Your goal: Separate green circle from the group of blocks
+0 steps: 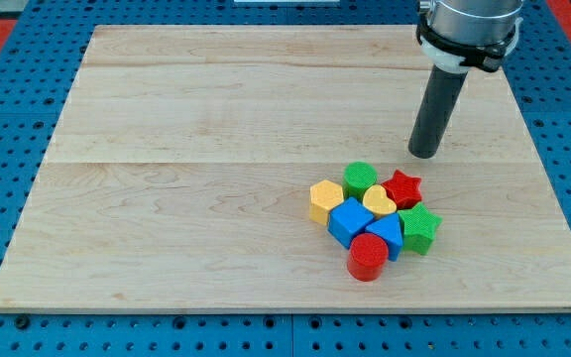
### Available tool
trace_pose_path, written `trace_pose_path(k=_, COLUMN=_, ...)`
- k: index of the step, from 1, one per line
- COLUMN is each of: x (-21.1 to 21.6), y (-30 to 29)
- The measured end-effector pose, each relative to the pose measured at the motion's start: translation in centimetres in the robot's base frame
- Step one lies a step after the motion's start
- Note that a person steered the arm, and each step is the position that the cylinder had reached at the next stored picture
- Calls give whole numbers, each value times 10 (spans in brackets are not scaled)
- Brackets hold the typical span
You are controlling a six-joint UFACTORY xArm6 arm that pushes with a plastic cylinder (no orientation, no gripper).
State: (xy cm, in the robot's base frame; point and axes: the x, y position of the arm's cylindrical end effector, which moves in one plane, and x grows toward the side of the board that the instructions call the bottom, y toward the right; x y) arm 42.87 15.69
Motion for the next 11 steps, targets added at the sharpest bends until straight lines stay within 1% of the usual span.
trace_pose_path(k=1, x=25, y=20)
trace_pose_path(k=2, x=74, y=54)
trace_pose_path(k=3, x=152, y=68)
trace_pose_path(k=4, x=188, y=18)
trace_pose_path(k=5, x=146, y=-39)
trace_pose_path(k=7, x=34, y=-80)
trace_pose_path(k=8, x=-13, y=-97)
trace_pose_path(k=9, x=-49, y=-113)
trace_pose_path(k=10, x=-66, y=-116)
trace_pose_path(k=11, x=-60, y=-128)
